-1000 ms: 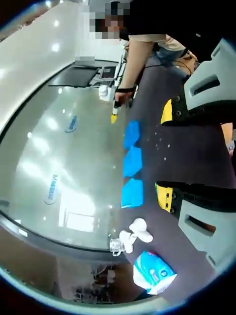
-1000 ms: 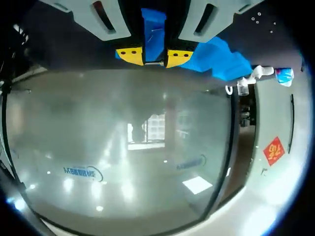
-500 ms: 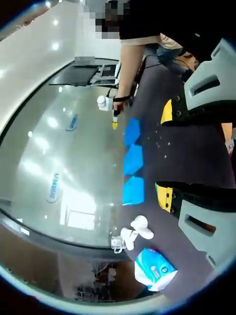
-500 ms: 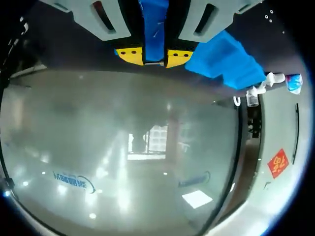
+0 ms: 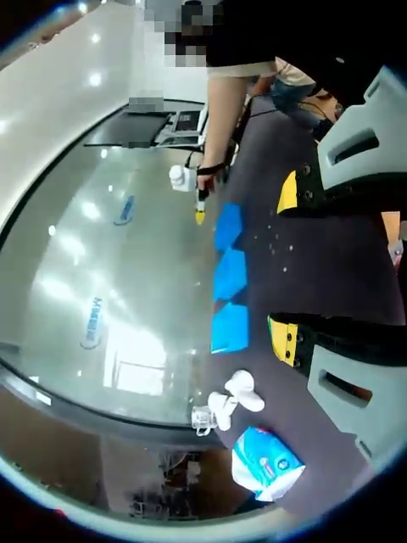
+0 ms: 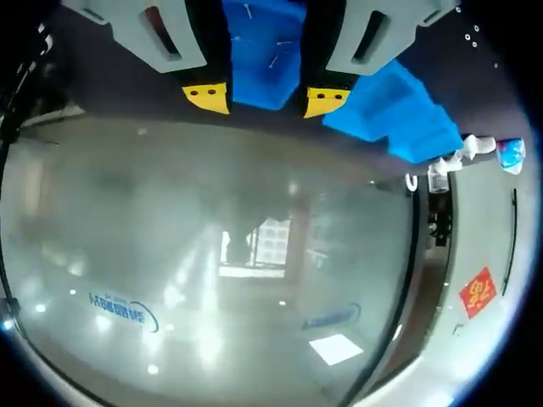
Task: Sort the screws, nuts, and washers into the corresponding bins
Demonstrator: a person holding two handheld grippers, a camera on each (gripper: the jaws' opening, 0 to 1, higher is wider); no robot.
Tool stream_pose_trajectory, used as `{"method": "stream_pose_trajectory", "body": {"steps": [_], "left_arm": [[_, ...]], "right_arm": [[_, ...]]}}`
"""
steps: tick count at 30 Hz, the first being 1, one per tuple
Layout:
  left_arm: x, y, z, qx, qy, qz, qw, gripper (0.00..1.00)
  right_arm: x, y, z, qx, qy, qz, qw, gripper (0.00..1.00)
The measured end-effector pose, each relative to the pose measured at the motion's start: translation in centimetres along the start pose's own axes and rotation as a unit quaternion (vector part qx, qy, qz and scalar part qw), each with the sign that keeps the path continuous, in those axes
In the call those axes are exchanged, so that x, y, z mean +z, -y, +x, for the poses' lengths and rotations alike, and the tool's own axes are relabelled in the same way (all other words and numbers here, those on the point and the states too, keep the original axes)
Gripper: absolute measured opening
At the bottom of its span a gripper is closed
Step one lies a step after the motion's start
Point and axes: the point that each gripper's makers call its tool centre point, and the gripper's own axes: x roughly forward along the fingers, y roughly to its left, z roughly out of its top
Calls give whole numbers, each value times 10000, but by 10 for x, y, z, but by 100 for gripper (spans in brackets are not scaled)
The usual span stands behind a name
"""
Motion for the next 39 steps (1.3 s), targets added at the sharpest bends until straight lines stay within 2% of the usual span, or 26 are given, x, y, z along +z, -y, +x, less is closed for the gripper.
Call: {"method": "stream_pose_trajectory", "body": {"steps": [4,7,8,9,11,15,19,23,26,33,37,39], "left_arm": [[0,1,0,-4,12,-9,10000,41],[0,1,1,-12,1,-3,10000,41],[0,1,1,-19,-2,-9,10000,41],[-1,1,2,-28,-11,-9,10000,41],[-1,1,5,-42,-38,27,10000,42],[2,1,11,-74,-14,38,10000,42],[2,0,19,-99,-18,53,9999,42],[0,1,27,-141,-64,80,9998,42],[0,2,31,-185,-91,113,9997,42],[-3,4,36,-258,-146,147,9995,42],[-4,5,38,-296,-165,163,9993,42],[-5,5,38,-300,-174,178,9992,42]], "right_arm": [[-6,-13,-12,287,-37,42,9996,35],[-8,-28,-28,557,35,102,9984,35],[-8,-32,-35,625,66,118,9980,36],[-2,-41,-42,772,264,181,9965,36],[-1,-52,-58,900,292,72,9955,36],[11,-86,-98,1374,515,123,9891,37],[17,-109,-136,1759,695,319,9814,37],[11,-129,-181,2122,714,307,9741,36],[6,-139,-206,2416,672,593,9662,36],[-12,-129,-249,2354,621,362,9692,36],[-26,-115,-263,2089,573,-181,9761,36],[-32,-112,-271,2074,550,-139,9766,36]]}}
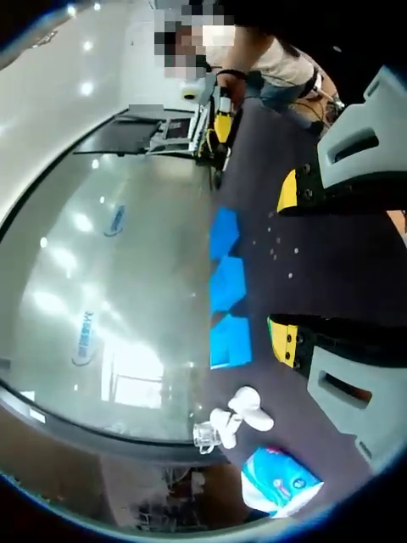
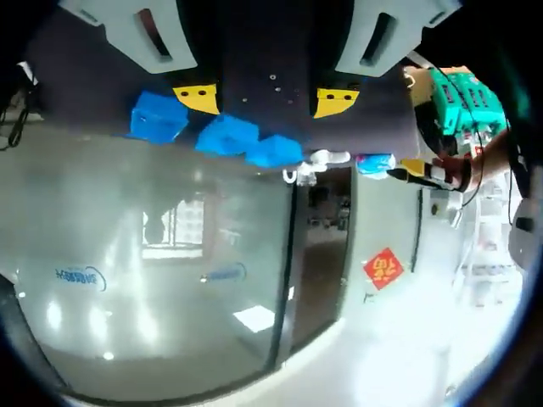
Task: Sort the screws, nuts, and washers into the corresponding bins
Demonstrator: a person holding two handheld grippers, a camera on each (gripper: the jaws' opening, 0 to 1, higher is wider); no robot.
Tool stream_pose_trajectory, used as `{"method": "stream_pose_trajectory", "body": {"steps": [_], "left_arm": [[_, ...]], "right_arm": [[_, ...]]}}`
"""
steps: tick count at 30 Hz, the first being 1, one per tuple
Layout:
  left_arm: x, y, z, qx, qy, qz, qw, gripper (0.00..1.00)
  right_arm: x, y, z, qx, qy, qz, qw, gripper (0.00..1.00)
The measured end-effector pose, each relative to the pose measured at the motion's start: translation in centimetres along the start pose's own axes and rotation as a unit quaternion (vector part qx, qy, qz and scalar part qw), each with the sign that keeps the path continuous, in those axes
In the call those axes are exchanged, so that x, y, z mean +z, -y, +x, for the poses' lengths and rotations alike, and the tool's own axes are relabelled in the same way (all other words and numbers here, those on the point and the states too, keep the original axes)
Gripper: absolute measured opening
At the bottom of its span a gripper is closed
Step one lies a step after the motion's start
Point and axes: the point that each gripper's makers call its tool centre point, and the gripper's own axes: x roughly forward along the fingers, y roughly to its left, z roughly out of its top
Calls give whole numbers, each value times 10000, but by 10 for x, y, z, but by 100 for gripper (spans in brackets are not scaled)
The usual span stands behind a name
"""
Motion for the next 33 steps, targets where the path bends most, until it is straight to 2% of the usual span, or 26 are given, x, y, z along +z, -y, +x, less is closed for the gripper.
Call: {"method": "stream_pose_trajectory", "body": {"steps": [6,12,18,21,24,33], "left_arm": [[-1,0,0,-9,-9,15,10000,42],[-3,0,0,-9,-39,9,10000,43],[-2,0,-1,-2,-30,22,10000,43],[-2,1,-1,-11,-32,26,10000,43],[-2,1,-1,-19,-49,44,10000,43],[-3,1,3,-39,-124,39,9999,43]], "right_arm": [[-11,1,-23,-126,-59,257,9996,36],[-17,0,-28,-122,-104,452,9989,36],[-23,-6,-27,154,-309,380,9987,36],[-26,-13,-26,475,-466,298,9973,37],[-30,-16,-25,652,-628,176,9957,37],[-36,-16,-19,887,-880,3,9922,37]]}}
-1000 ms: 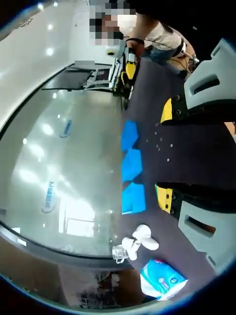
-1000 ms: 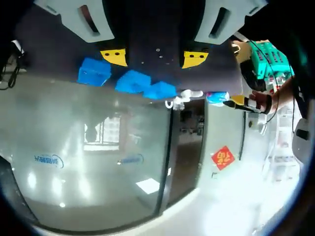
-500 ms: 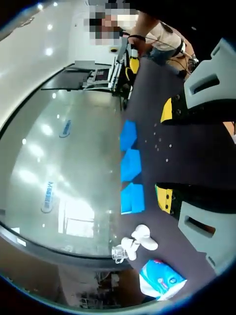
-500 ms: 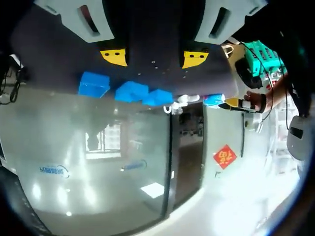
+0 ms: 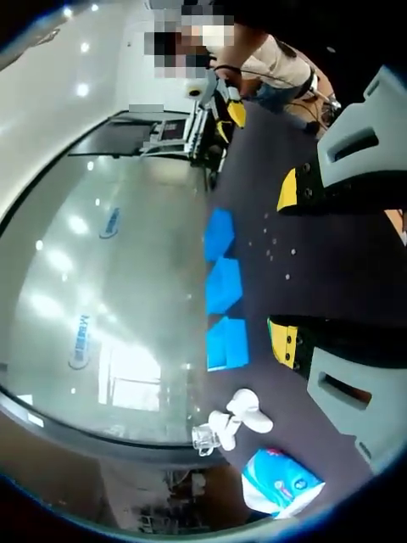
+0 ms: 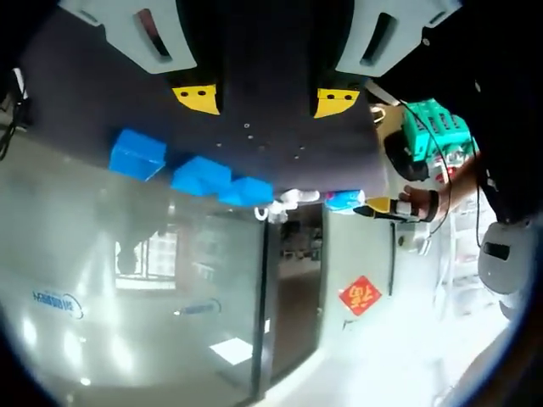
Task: Sort the screws, nuts, and washers into the corresponding bins
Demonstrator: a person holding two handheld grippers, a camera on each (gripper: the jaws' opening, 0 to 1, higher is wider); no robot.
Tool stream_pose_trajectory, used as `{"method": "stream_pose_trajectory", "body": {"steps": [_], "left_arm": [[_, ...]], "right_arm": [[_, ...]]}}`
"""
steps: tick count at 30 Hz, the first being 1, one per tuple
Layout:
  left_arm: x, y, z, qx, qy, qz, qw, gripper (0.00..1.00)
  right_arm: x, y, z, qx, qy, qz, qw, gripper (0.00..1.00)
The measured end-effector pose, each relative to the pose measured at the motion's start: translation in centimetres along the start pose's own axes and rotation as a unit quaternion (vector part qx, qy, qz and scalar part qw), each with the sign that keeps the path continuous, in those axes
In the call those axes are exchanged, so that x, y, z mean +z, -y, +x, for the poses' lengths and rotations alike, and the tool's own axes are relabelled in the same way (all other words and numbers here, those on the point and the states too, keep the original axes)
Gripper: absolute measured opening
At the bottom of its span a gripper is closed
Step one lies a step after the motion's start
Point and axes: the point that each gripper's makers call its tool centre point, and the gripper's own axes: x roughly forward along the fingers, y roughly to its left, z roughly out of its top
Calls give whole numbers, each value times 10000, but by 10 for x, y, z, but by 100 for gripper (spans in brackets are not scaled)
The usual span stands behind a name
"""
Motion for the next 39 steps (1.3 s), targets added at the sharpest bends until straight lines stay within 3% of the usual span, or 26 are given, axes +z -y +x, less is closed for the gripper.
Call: {"method": "stream_pose_trajectory", "body": {"steps": [8,15,24,39], "left_arm": [[1,-3,9,-79,-188,124,9997,43],[4,2,27,-373,-563,359,9971,42],[-6,10,57,-788,-1226,477,9882,42],[-28,2,98,-906,-2032,420,9740,41]], "right_arm": [[0,1,0,93,-107,-114,9998,36],[-1,3,-3,114,-162,-184,9996,36],[-6,5,-8,88,-215,-210,9995,36],[-12,9,-12,87,-333,-225,9992,36]]}}
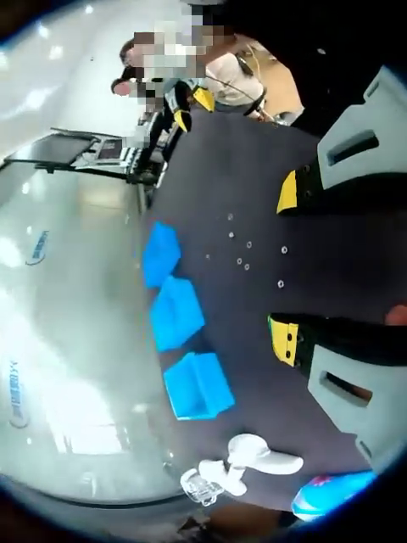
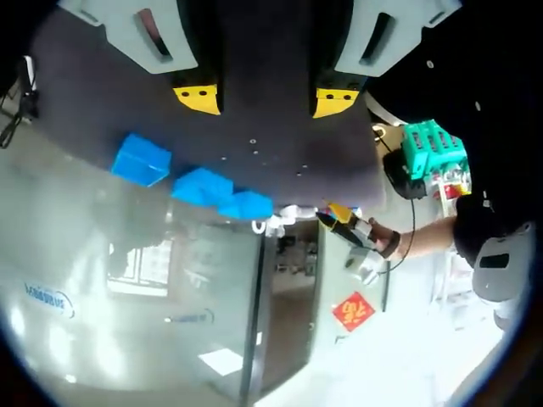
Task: Sort the screws, nuts, and washers into the corresponding bins
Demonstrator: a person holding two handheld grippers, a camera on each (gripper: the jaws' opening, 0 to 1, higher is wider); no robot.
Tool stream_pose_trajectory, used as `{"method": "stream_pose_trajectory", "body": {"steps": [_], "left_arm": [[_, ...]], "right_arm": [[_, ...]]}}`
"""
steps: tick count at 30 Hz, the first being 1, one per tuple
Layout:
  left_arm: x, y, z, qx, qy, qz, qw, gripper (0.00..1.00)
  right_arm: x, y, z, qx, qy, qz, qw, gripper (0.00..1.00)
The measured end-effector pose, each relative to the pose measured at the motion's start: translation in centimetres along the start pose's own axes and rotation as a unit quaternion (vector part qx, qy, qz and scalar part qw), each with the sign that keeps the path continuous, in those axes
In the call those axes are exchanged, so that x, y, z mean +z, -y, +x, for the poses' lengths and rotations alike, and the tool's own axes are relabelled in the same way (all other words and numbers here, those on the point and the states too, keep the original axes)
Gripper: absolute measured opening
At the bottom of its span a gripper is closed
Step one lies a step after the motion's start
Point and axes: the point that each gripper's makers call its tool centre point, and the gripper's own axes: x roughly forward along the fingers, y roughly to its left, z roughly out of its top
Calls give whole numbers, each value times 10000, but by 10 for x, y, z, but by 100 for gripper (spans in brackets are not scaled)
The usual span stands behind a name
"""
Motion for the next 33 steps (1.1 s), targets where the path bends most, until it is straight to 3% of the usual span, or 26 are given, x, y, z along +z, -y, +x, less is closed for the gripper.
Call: {"method": "stream_pose_trajectory", "body": {"steps": [14,21,28,33], "left_arm": [[-19,11,37,-50,-595,115,9981,36],[-31,4,55,-29,-994,324,9945,31],[-29,0,62,-69,-1151,499,9921,25],[-35,-3,67,-47,-1265,404,9911,20]], "right_arm": [[-3,-4,0,113,-114,-98,9998,36],[-5,-5,-1,92,-137,-91,9998,35],[-9,-5,-4,75,-177,-64,9998,35],[-10,-5,-5,55,-158,-8,9999,35]]}}
